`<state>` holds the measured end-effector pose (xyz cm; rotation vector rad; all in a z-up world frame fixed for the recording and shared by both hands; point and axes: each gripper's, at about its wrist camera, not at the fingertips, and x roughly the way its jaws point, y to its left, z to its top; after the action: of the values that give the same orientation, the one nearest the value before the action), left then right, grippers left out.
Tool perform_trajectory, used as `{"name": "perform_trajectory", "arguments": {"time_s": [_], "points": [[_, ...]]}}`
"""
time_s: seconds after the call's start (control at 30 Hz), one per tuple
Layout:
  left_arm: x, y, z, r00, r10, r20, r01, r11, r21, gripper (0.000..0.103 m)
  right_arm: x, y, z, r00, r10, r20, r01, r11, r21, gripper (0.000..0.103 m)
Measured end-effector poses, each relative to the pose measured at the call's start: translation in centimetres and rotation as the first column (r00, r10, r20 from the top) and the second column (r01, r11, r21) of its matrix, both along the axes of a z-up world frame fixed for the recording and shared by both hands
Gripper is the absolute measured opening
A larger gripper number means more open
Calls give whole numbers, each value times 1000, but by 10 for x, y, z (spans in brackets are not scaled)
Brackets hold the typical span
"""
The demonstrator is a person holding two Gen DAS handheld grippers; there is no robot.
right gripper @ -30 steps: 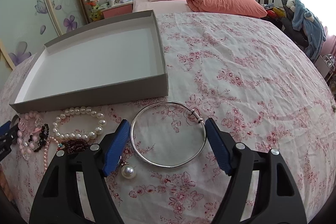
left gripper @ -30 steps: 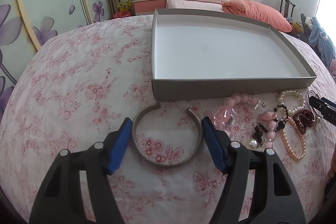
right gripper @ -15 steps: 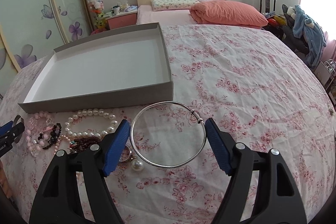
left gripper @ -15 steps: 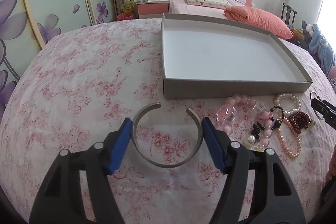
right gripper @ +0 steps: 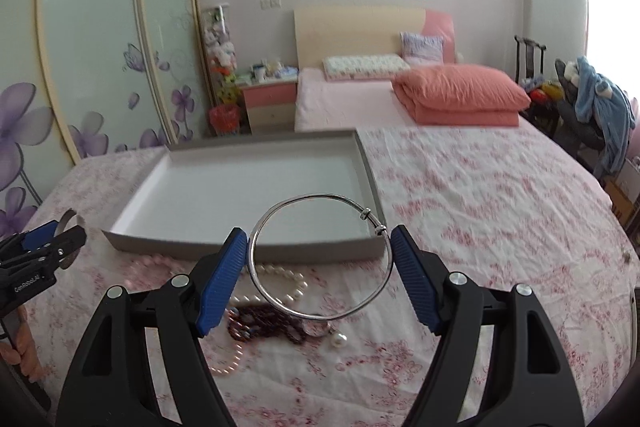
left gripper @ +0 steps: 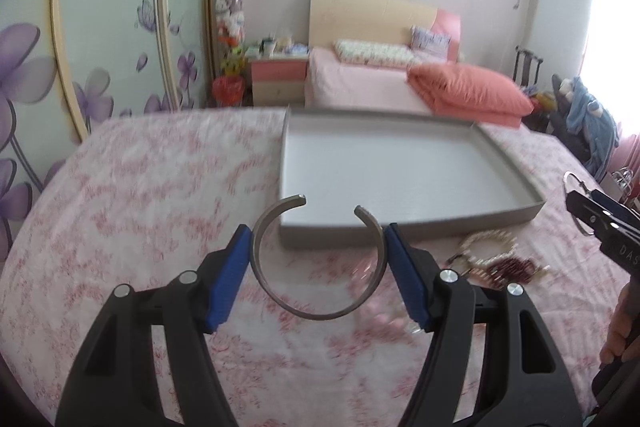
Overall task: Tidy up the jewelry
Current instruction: 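Lift and carry both bangles over the white tray with both tools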
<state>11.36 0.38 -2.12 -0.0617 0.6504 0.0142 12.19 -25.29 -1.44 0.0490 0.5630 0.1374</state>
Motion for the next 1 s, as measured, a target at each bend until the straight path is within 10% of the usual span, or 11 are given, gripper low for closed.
{"name": "perform_trajectory", "arguments": {"time_s": [0.33, 1.0], "points": [[-5, -26, 43, 984, -31, 176, 26, 999, 26, 66, -16, 17, 33, 976, 59, 208, -55, 998, -24, 74], [68, -33, 46, 979, -30, 204, 27, 1000, 16, 66, 34, 31, 38, 967, 62, 248, -63, 998, -5, 74]]}}
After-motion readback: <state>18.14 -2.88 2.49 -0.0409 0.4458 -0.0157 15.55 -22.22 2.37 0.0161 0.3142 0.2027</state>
